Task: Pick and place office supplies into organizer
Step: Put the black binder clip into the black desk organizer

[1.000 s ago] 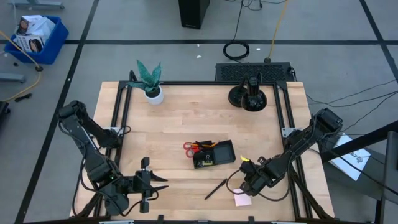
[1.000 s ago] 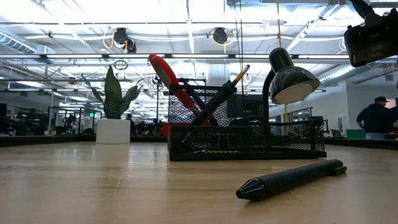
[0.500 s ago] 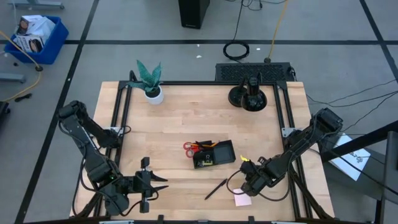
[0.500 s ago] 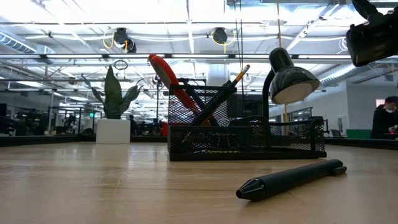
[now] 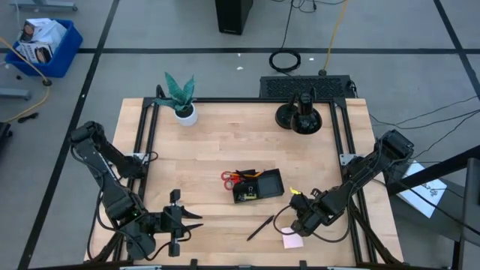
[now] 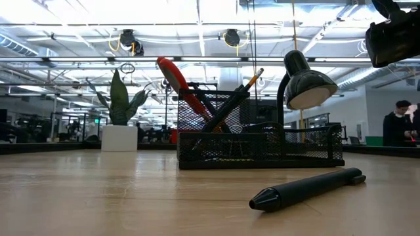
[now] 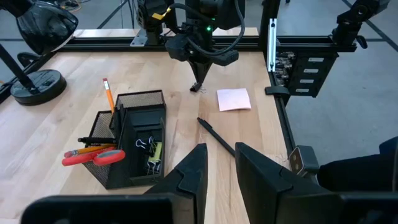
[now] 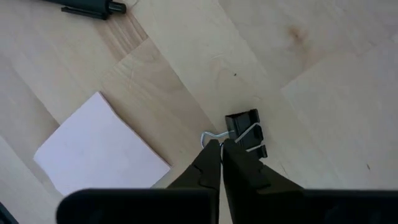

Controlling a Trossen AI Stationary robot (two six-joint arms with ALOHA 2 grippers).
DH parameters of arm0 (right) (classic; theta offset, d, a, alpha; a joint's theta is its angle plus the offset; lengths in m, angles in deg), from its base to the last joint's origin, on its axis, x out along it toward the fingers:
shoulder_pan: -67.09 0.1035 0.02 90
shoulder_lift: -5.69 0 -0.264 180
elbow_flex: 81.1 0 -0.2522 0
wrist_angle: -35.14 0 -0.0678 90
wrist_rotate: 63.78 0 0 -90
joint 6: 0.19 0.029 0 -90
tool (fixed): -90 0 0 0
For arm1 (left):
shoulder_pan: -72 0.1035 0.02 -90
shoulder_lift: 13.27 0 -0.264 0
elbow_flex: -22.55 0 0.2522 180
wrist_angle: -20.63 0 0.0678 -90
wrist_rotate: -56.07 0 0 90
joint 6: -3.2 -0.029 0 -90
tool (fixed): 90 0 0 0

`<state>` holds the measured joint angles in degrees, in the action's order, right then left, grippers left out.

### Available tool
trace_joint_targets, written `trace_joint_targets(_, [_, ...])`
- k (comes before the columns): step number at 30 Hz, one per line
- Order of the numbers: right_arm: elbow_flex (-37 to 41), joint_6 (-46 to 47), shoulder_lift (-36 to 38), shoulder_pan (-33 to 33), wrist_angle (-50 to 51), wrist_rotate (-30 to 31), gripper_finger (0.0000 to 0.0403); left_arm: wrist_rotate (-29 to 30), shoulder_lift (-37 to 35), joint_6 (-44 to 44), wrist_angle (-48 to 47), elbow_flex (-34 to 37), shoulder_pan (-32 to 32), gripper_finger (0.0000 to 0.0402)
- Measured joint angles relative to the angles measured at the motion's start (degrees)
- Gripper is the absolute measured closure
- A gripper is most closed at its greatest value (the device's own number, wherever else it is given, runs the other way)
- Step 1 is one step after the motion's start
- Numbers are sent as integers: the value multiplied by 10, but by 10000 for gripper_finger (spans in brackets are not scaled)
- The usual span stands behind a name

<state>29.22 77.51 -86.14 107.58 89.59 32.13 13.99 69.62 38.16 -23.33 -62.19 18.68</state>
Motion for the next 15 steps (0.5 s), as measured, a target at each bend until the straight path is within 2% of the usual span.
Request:
trace_joint_targets(8, [0, -2, 0, 1, 1, 0, 399, 0, 0, 0, 0, 0, 0, 314])
trace_joint_targets(15, [1, -6, -1, 1, 2, 0, 364, 0, 0, 0, 0, 0, 0, 314])
